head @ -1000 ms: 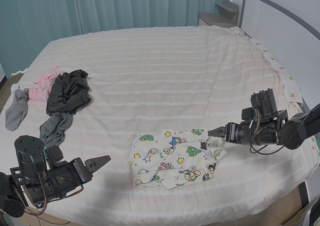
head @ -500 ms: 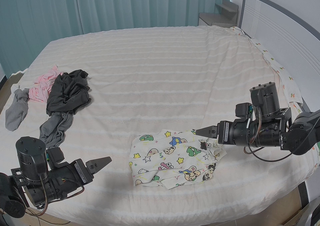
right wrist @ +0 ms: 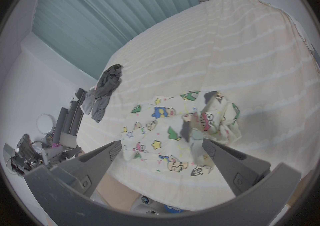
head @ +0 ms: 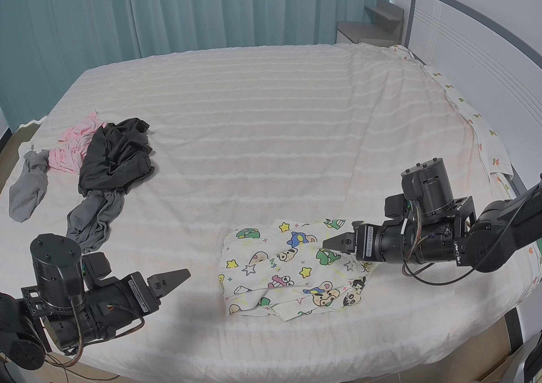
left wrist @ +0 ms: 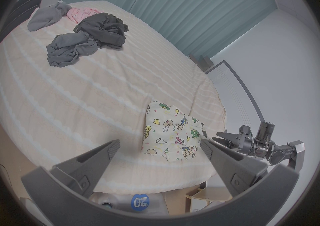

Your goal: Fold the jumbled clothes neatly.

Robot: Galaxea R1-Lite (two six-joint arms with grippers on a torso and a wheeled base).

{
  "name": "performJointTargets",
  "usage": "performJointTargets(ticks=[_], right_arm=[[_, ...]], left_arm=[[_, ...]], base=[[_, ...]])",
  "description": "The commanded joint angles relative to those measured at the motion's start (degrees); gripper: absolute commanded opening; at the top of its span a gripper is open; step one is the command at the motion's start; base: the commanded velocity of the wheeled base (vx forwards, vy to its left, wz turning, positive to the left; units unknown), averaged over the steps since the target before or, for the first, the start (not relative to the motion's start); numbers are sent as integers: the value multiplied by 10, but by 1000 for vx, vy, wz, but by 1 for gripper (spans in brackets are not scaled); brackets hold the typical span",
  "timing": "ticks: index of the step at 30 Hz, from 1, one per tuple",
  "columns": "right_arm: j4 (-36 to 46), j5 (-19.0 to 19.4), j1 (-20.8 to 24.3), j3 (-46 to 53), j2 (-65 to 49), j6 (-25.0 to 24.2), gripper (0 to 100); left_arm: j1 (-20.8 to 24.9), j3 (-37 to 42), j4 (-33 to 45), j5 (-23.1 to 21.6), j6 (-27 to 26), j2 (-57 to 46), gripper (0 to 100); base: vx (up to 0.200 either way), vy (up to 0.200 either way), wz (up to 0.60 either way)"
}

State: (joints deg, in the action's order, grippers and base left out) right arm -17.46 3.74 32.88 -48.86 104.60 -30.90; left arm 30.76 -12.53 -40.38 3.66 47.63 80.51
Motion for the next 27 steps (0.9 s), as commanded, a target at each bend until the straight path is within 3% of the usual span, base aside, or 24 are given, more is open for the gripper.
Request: performJointTargets(ticks=[1, 20, 27], right_arm=[[0, -1, -20, 0, 30, 0, 100], [-110, -1, -114, 8, 59, -14, 100], [-180, -1, -128, 14, 42, -65, 100]], left_arm=[[0, 1, -1, 0, 0, 2, 100], [0, 1, -1, 0, 1, 10, 100], [0, 1, -1, 0, 0, 10, 100]], base=[[0, 0, 0], [0, 0, 0], [0, 0, 0]])
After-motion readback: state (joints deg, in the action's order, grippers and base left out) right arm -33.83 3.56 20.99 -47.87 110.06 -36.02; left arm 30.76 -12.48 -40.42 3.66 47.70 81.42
